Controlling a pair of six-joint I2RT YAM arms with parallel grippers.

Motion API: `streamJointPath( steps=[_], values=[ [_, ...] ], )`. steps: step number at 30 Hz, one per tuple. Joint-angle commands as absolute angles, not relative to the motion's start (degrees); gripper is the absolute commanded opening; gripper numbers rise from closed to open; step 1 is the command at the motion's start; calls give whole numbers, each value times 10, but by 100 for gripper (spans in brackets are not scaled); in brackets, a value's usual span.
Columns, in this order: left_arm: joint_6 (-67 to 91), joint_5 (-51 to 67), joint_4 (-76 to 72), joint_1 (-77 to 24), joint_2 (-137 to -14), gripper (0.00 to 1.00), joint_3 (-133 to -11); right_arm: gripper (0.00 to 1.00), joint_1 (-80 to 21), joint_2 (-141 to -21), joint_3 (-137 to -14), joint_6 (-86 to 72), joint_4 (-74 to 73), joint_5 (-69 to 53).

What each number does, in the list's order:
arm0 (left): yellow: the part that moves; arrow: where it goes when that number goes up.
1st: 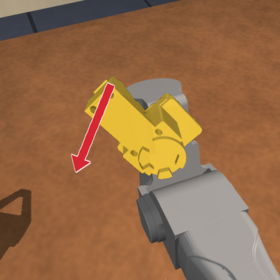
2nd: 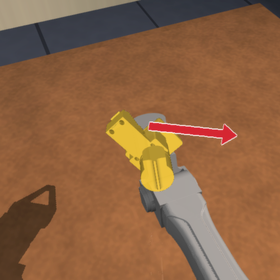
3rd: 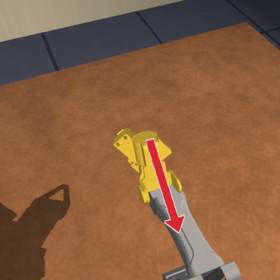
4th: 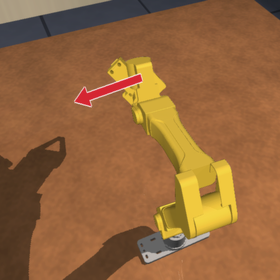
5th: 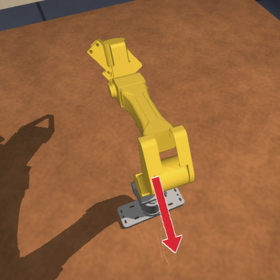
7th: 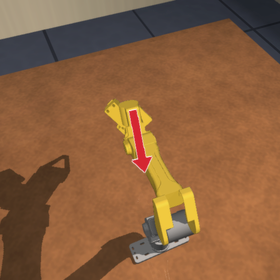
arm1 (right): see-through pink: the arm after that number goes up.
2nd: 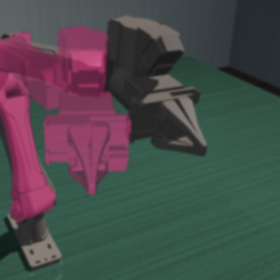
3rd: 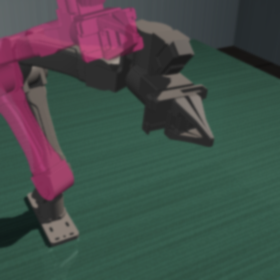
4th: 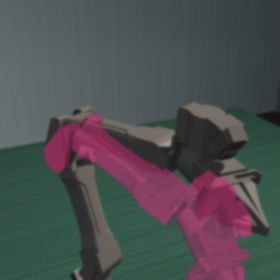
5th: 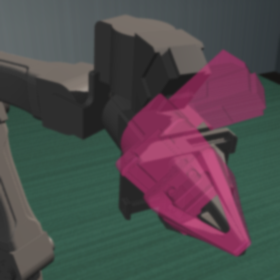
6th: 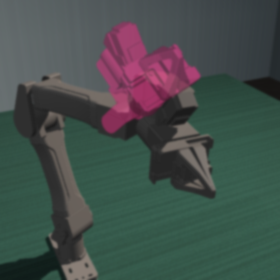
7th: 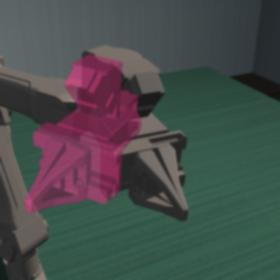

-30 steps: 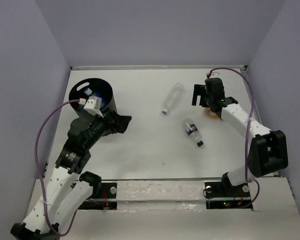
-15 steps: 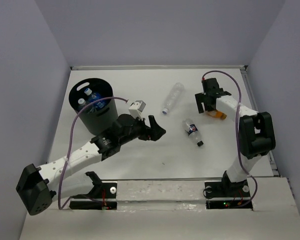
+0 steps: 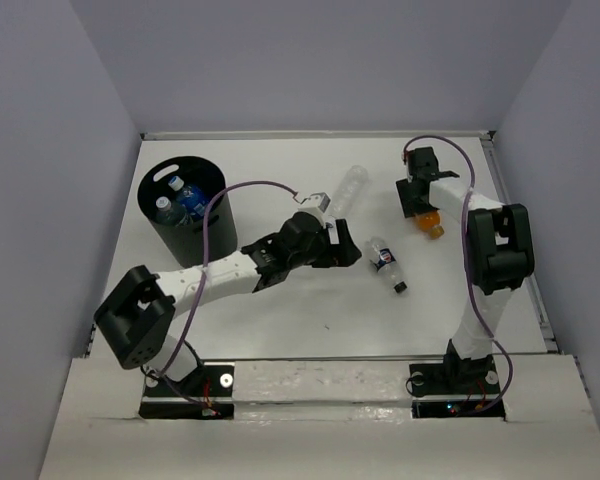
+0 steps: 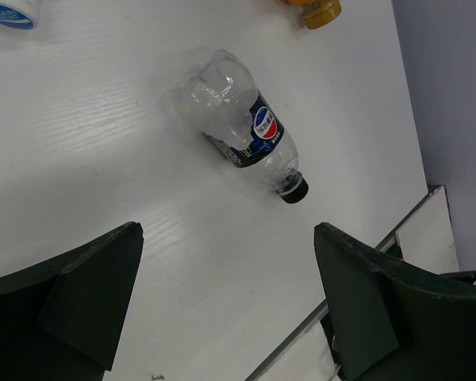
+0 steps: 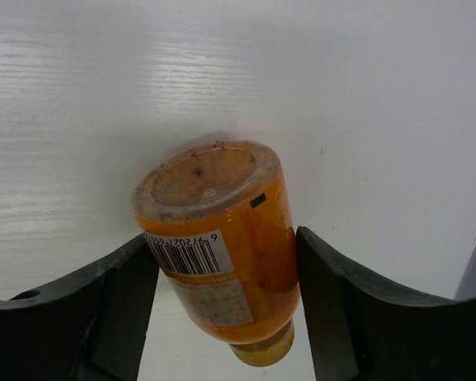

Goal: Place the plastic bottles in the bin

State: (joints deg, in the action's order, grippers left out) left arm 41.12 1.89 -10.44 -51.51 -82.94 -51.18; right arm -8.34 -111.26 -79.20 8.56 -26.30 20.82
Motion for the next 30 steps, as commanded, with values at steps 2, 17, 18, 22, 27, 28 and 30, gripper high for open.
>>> streamJointPath(
  steps=[2,17,18,22,27,28,30],
  values=[
    [422,4,-124,-538,-923,99,-591,56,-66,-1100,-818,40,-251,183],
    [426,-92,-110,-555,-1105,99,-752,46,-61,-786,-586,-147,-95,77],
    [428,-96,-111,-555,-1116,99,-763,46,-61,-759,-579,-153,-90,62],
    [430,-113,-102,-554,-1150,99,-790,46,-61,-702,-545,-164,-77,37],
    [446,-108,-101,-555,-1193,99,-816,46,-61,-647,-530,-173,-76,16],
    [447,-105,-101,-555,-1198,99,-825,46,-61,-640,-529,-176,-77,15],
    [452,-101,-102,-556,-1210,99,-831,46,-61,-622,-525,-181,-76,14]
  ],
)
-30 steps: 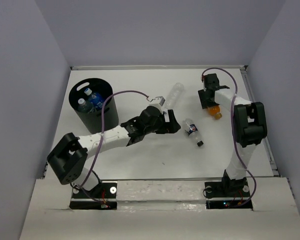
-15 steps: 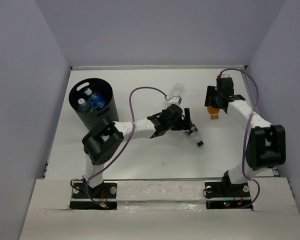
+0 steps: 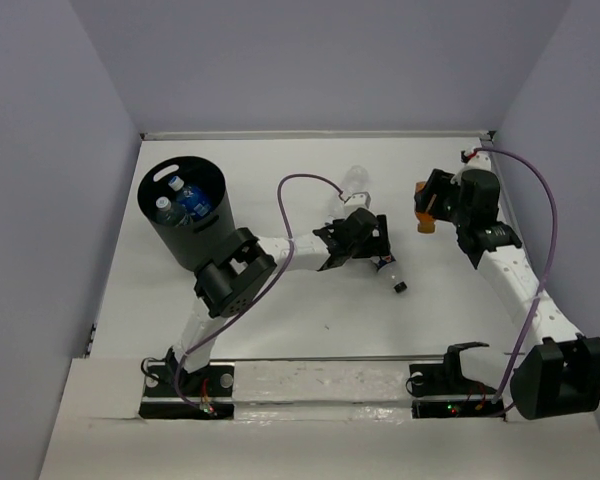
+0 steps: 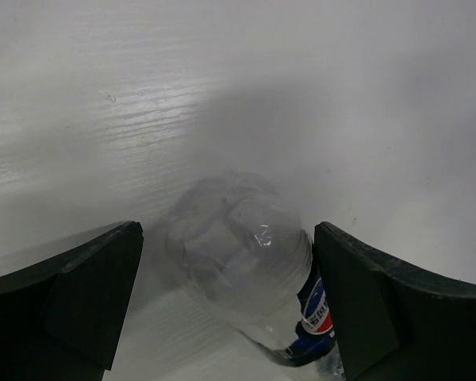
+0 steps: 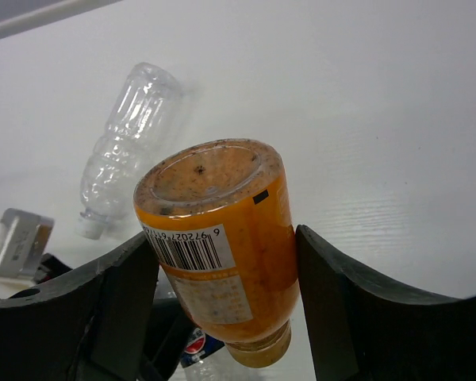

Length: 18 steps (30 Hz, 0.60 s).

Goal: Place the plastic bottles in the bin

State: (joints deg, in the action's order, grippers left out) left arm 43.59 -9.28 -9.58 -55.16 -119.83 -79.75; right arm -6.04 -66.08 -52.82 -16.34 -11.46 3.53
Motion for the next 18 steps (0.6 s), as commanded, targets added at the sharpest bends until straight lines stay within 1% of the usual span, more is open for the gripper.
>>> streamJointPath(
  steps=[1,3,6,7,9,10,12,13,14,16,18],
  values=[
    [455,-101,-103,-557,-1213,99,-833,46,-61,-617,-522,-183,-76,12],
    [460,-101,-108,-559,-1221,97,-834,46,-61,-603,-519,-185,-77,5],
    [466,-112,-117,-558,-1227,88,-832,46,-61,-583,-515,-187,-77,4],
    [466,-113,-119,-558,-1229,80,-833,46,-61,-577,-515,-188,-79,-10],
    [462,-118,-124,-558,-1231,72,-834,46,-61,-565,-517,-188,-83,-14],
    [461,-117,-125,-558,-1230,58,-835,46,-61,-556,-519,-186,-84,-15],
    [452,-108,-128,-559,-1220,51,-828,46,-61,-550,-524,-182,-91,-14],
    [449,-106,-128,-559,-1215,44,-822,46,-61,-547,-524,-183,-91,-14],
    [446,-105,-132,-560,-1203,43,-816,46,-61,-545,-524,-183,-91,-15],
    [440,-104,-136,-562,-1188,36,-795,46,-61,-542,-524,-186,-91,-22],
    [433,-104,-146,-564,-1164,31,-779,46,-61,-540,-523,-188,-91,-25]
  ],
)
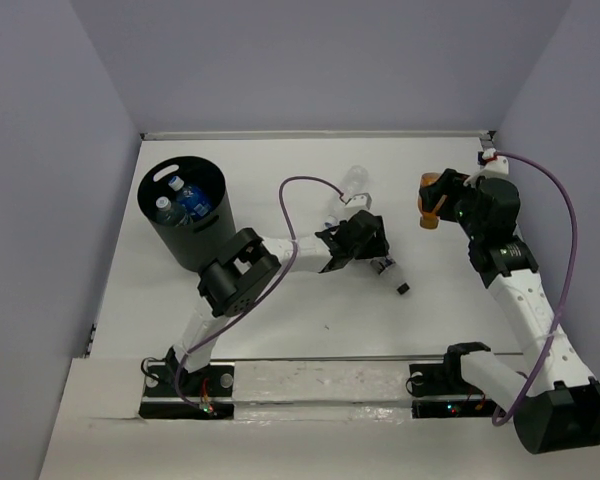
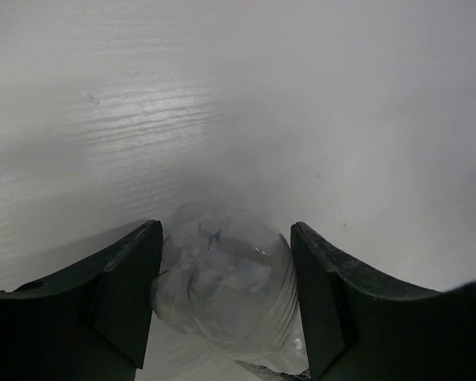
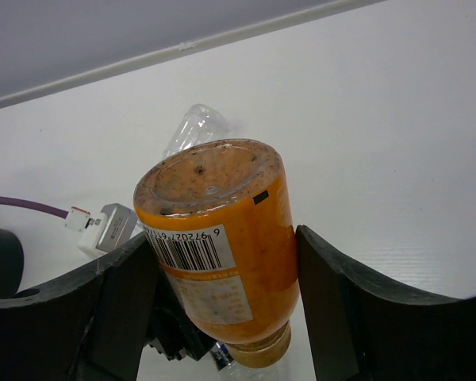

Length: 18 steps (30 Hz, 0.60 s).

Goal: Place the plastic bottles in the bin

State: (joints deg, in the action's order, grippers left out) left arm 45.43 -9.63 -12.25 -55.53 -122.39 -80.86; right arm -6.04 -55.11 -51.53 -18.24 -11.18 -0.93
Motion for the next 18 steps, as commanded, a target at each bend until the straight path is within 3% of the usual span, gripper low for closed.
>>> streamJointPath(
  steps=[1,9,18],
  values=[
    [425,-103,-147,-565,-1155,28,-766,46,-61,-538,-523,-189,-91,-25],
    [370,-111,-130,-573,-1016,12,-699,46,-61,-517,-520,-190,-92,-28],
    [287,-231,56,-558,-717,13,-685,46,-66,-478,-512,-208,-70,-77]
  ],
)
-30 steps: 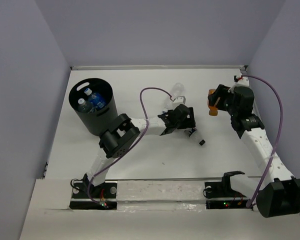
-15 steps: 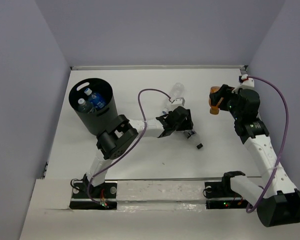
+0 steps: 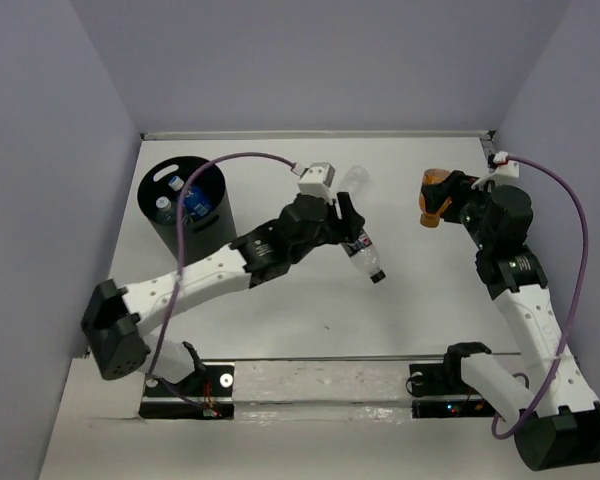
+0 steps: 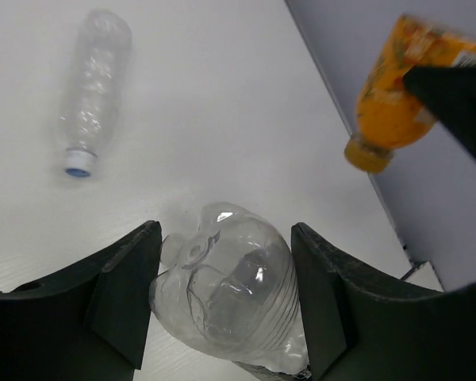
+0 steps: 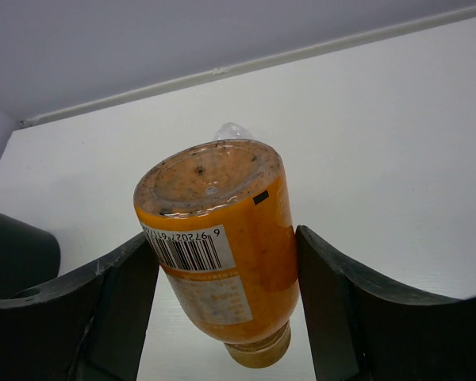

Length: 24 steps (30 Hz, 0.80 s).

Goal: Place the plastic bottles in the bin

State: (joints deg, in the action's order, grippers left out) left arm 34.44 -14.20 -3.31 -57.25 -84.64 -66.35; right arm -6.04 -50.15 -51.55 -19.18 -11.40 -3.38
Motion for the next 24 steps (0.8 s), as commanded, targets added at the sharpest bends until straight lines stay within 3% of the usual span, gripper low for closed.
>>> streamJointPath(
  steps=[1,5,8,13,24],
  values=[
    [280,-249,84,-549,-700,13,-699,46,-66,-477,-510,-209,-64,-90],
    [220,-345,165,-470,-626,16,-753,46,-111,-489,-503,-217,-37,-134],
    [166,-411,201,-365,-599,17,-783,46,-183,-504,-503,-216,-18,-103],
    [79,-570,150,-269,-593,18,-752,46,-306,-556,-538,-207,3,-54],
    [-17,-606,4,-180,-680,20,-708,45,-502,-675,-604,-174,47,16]
  ],
)
